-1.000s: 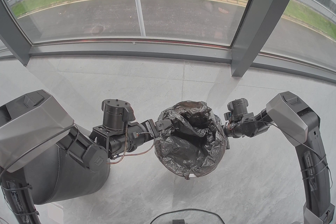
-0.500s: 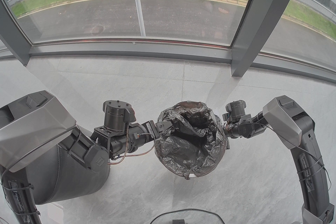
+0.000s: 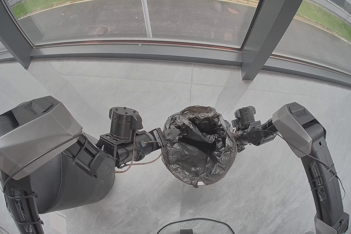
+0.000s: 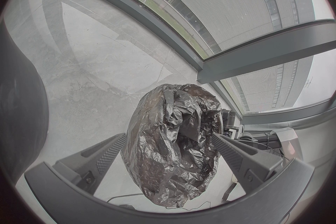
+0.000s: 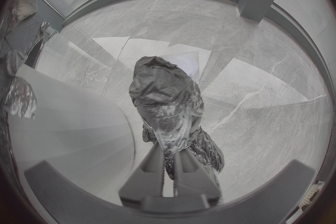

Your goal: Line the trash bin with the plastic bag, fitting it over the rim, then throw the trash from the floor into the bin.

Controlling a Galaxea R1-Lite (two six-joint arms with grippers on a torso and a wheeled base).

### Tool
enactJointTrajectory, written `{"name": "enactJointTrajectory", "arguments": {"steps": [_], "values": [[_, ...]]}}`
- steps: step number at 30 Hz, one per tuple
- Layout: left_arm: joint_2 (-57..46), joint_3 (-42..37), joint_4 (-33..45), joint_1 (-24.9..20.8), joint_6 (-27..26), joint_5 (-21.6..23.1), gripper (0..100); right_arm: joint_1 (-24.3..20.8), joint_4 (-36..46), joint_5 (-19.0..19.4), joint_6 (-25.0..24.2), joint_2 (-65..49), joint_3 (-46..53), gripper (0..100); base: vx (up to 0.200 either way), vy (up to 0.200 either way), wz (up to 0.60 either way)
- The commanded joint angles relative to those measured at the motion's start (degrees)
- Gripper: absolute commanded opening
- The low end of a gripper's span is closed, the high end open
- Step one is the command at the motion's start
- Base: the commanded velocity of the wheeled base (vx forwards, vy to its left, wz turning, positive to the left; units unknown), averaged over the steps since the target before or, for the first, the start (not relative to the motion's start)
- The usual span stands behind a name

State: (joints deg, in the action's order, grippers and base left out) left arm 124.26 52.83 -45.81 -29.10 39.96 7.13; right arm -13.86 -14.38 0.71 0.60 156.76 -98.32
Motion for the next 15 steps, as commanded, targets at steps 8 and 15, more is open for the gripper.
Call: {"name": "enactJointTrajectory", "arguments": {"steps": [8, 15], "values": [[-0.3, 0.0, -0.1, 0.0, 0.0, 0.0, 100, 0.4, 1.6, -0.6, -0.2, -7.6, 2.9, 0, 0.000, 0.000, 0.00], [-2.0, -0.6, -0.1, 0.0, 0.1, -0.1, 100, 0.0, 3.7, -3.0, 0.4, -27.0, 15.1, 0, 0.000, 0.000, 0.00]]}}
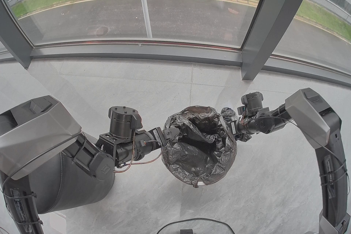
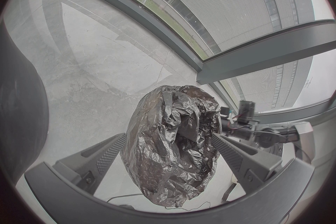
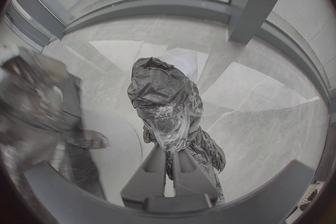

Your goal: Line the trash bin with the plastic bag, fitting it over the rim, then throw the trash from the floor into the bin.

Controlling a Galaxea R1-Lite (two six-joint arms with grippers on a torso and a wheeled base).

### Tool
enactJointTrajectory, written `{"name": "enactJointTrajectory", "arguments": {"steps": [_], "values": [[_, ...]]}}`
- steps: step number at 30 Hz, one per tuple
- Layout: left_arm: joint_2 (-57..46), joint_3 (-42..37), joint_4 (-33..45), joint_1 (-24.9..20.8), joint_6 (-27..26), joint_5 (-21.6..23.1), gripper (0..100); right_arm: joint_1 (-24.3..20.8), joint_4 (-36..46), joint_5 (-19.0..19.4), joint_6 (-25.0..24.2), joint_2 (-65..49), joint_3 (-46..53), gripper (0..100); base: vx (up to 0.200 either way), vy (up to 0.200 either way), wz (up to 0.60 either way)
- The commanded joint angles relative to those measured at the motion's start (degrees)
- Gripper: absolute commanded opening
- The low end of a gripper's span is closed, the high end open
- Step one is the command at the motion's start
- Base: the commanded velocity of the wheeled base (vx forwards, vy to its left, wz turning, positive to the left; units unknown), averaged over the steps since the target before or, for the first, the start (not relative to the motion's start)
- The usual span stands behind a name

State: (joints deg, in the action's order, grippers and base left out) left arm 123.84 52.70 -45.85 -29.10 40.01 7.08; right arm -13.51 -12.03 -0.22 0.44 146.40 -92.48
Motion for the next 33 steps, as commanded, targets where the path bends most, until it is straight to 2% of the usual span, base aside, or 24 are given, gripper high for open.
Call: {"name": "enactJointTrajectory", "arguments": {"steps": [1, 3, 5, 10, 11, 12, 13, 16, 17, 18, 19, 20, 21, 23, 26, 33], "values": [[-2.0, -0.6, 0.0, -0.1, 0.1, -0.1, 100, -1.6, 3.3, -7.9, 0.8, -23.7, 12.2, 0, 0.000, 0.000, 0.00], [-2.3, -0.6, 0.1, -0.1, 0.1, -0.1, 100, -2.7, 5.1, -12.2, 0.7, -29.0, 12.8, 0, 0.000, 0.000, 0.00], [-2.3, -0.6, 0.0, -0.1, 0.1, -0.1, 100, -3.6, 5.7, -13.3, 0.7, -33.9, 13.6, 0, 0.000, 0.000, 0.00], [-2.7, -0.6, 0.1, -0.1, 0.1, -0.1, 100, -9.7, 5.3, -12.9, 0.4, -43.5, 20.8, 0, 0.000, 0.000, 0.00], [-2.7, -0.6, 0.1, -0.1, 0.1, -0.1, 100, -9.7, 5.3, -12.9, 0.4, -43.5, 20.8, 0, 0.000, 0.000, 0.00], [-2.7, -0.7, 0.1, -0.1, 0.1, -0.1, 100, -13.1, 4.4, -12.3, -0.4, -45.3, 23.9, 0, 0.000, 0.000, 0.00], [-2.7, -0.7, 0.1, -0.1, 0.1, -0.1, 100, -13.9, 4.0, -11.9, -0.7, -45.6, 24.5, 0, 0.000, 0.000, 0.00], [-2.6, -0.7, 0.1, -0.2, 0.1, -0.1, 100, -20.1, -0.7, -10.9, -4.8, -45.1, 29.0, 0, 0.000, 0.000, 0.00], [-2.6, -0.7, 0.1, -0.2, 0.1, -0.1, 100, -20.1, -0.7, -10.9, -4.8, -45.1, 29.0, 0, 0.000, 0.000, 0.00], [-2.6, -0.7, 0.1, -0.2, 0.1, -0.1, 100, -23.7, -4.1, -10.8, -5.6, -44.4, 32.8, 0, 0.000, 0.000, 0.00], [-2.6, -0.7, 0.1, -0.2, 0.1, -0.1, 100, -23.8, -4.3, -10.8, -5.6, -44.4, 33.1, 0, 0.000, 0.000, 0.00], [-2.6, -0.7, 0.1, -0.2, 0.0, -0.1, 100, -26.6, -8.2, -10.7, -5.4, -44.1, 36.4, 0, 0.000, 0.000, 0.00], [-2.6, -0.7, 0.1, -0.2, 0.1, -0.1, 100, -27.4, -10.2, -10.7, -5.4, -43.9, 37.4, 0, 0.000, 0.000, 0.00], [-2.5, -0.7, 0.1, -0.2, 0.0, -0.1, 100, -28.4, -16.8, -10.7, -5.4, -42.4, 39.4, 0, 0.000, 0.000, 0.00], [-2.6, -0.7, 0.1, -0.3, 0.0, -0.1, 100, -28.5, -21.2, -10.6, -5.3, -41.6, 41.0, 0, 0.000, 0.000, 0.00], [-2.6, -1.0, 0.1, -0.3, -0.1, -0.1, 100, -28.9, -23.6, -10.0, -5.7, -39.2, 44.7, 0, 0.000, 0.000, 0.00]]}}
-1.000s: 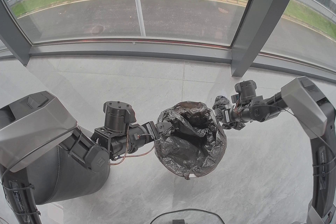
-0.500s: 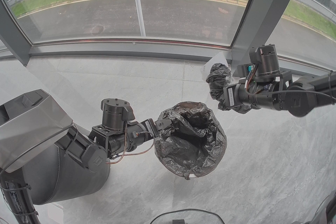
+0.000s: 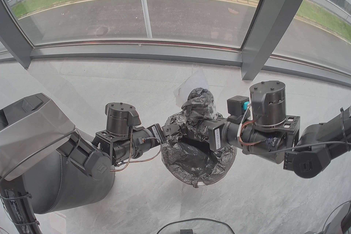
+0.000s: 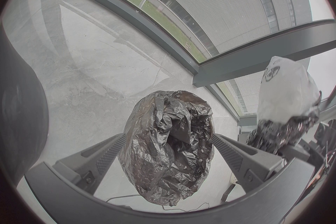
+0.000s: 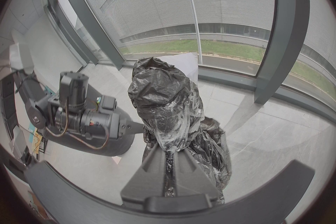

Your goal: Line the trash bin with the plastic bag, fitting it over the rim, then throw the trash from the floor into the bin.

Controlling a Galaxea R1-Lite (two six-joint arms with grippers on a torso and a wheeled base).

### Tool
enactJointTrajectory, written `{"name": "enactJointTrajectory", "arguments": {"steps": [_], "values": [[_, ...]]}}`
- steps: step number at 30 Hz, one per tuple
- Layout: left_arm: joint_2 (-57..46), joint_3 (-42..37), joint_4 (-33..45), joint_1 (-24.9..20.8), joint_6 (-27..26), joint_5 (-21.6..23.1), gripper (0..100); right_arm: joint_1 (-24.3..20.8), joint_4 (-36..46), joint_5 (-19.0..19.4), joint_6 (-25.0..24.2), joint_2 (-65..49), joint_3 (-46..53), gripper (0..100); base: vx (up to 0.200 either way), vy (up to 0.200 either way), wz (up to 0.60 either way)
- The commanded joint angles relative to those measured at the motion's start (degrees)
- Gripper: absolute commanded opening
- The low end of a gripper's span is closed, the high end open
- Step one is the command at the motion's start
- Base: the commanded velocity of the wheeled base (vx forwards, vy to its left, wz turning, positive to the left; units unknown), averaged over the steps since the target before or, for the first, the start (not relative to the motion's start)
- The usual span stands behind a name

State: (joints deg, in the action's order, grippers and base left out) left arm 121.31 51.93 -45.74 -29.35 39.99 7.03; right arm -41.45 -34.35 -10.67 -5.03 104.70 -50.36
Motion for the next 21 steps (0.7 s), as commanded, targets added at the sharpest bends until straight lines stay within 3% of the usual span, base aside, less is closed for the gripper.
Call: {"name": "enactJointTrajectory", "arguments": {"steps": [1, 6, 20, 21], "values": [[0.0, -0.3, -0.1, 0.0, -0.1, 0.0, 100, -1.0, -2.4, 0.7, -0.3, 3.2, 3.0, 0, 0.000, 0.000, 0.00], [0.0, -0.3, -0.1, -0.1, -0.1, 0.0, 100, -0.8, -11.9, 5.0, -0.1, 6.7, 6.4, 0, 0.000, 0.000, 0.00], [0.3, -0.3, -0.1, -0.1, -0.1, 0.0, 100, 5.0, -15.1, 5.5, -0.3, 15.5, 6.9, 0, 0.000, 0.000, 0.00], [0.3, -0.3, -0.1, -0.2, -0.1, 0.0, 100, 5.6, -18.3, 5.4, -0.1, 17.6, 5.9, 0, 0.000, 0.000, 0.00]]}}
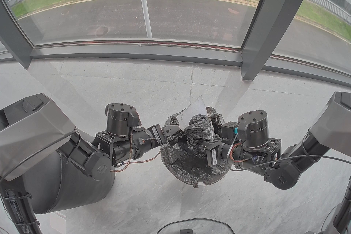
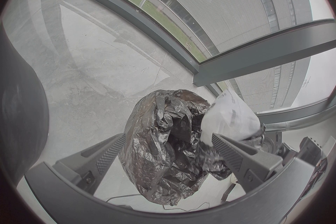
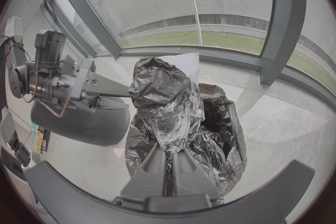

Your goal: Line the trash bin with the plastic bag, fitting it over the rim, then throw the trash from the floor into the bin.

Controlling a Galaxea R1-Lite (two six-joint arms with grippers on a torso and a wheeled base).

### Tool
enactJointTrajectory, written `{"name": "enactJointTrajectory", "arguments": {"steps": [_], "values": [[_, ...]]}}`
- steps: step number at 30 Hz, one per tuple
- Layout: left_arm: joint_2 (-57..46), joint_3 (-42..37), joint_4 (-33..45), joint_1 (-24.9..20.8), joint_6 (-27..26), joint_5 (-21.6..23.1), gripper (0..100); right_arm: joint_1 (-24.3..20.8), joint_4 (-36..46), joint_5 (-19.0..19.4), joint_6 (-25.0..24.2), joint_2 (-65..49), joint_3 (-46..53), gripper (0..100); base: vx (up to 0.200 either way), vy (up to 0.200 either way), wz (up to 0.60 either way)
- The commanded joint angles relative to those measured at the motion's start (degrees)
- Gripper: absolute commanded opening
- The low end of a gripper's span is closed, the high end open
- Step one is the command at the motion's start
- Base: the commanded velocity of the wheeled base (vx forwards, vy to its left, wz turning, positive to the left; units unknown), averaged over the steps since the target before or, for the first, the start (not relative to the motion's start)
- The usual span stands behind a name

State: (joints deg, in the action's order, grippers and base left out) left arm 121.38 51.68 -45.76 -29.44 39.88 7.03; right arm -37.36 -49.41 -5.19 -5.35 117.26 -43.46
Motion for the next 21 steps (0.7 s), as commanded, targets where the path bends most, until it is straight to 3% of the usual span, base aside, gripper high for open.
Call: {"name": "enactJointTrajectory", "arguments": {"steps": [1, 20, 21], "values": [[0.3, 0.0, 0.0, -0.1, -0.1, 0.0, 100, 1.5, -4.7, -0.1, 0.4, 5.8, -1.4, 0, 0.000, 0.000, 0.00], [-3.5, -0.1, 0.1, 1.3, 0.0, 0.1, 100, 1.5, -6.7, -0.2, 0.6, 10.4, -0.9, 0, 0.000, 0.000, 0.00], [-3.7, -0.1, 0.1, 1.5, 0.0, 0.1, 100, 1.5, -6.7, -0.2, 0.7, 10.6, -0.8, 100, 0.000, 0.000, 0.00]]}}
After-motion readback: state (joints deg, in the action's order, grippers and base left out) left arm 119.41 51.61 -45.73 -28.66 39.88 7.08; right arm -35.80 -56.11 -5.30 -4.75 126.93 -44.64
